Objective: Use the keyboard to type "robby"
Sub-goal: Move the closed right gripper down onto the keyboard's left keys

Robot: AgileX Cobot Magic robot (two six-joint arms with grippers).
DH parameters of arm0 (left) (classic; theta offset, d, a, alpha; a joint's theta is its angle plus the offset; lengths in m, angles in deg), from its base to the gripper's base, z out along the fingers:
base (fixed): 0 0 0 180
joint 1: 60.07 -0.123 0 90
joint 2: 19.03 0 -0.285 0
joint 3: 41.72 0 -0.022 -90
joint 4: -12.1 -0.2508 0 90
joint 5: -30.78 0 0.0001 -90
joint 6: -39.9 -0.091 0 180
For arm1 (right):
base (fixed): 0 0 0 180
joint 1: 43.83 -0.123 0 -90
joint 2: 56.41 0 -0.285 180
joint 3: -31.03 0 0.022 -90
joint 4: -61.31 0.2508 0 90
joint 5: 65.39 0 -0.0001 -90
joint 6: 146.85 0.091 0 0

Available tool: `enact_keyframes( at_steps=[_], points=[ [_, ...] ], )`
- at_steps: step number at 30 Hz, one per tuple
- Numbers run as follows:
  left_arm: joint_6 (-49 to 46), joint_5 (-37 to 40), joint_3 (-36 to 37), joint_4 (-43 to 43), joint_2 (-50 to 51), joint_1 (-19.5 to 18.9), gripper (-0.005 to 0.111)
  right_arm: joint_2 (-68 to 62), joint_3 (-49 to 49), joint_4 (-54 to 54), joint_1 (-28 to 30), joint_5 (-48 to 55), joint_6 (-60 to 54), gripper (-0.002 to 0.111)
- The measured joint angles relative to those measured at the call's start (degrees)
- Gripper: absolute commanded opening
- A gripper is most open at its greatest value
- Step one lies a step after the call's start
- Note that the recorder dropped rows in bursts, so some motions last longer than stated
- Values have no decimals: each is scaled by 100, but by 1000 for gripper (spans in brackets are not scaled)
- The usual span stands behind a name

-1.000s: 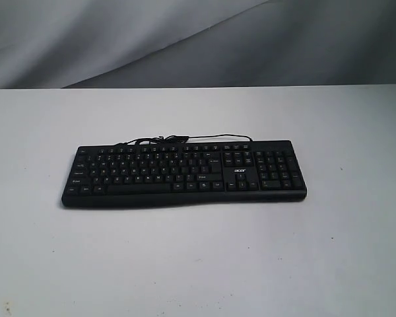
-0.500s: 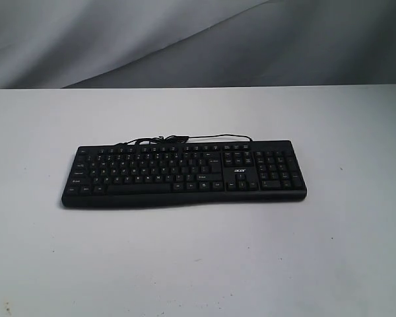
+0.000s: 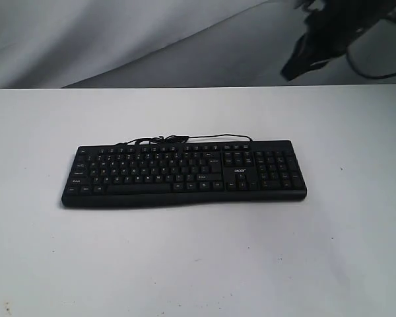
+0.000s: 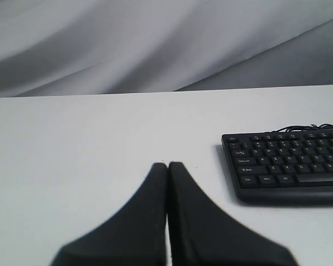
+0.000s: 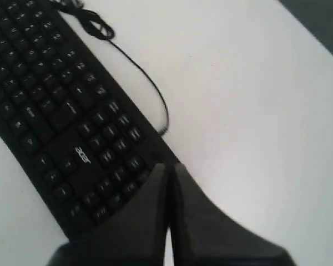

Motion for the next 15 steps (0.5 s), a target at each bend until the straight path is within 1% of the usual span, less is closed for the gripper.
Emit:
enact_keyframes(
  at_steps=[4, 8, 10, 11, 13, 15],
  points=[
    [0, 0, 0, 0, 0, 0, 1, -437, 0, 0, -873, -645, -331, 0],
    [0, 0, 0, 0, 0, 0, 1, -818, -320, -89, -1722, -750, -532, 0],
    [0, 0, 0, 0, 0, 0, 1, -1032, -667, -136, -2097, -750, -541, 0],
    [0, 0, 0, 0, 0, 0, 1, -1215, -1037, -149, -2349, -727, -519, 0],
    [0, 0, 0, 0, 0, 0, 1, -1537, -1626, -149, -2613, -567, -492, 0],
    [0, 0, 0, 0, 0, 0, 1, -1813, -1950, -149, -2783, -451, -468, 0]
  ],
)
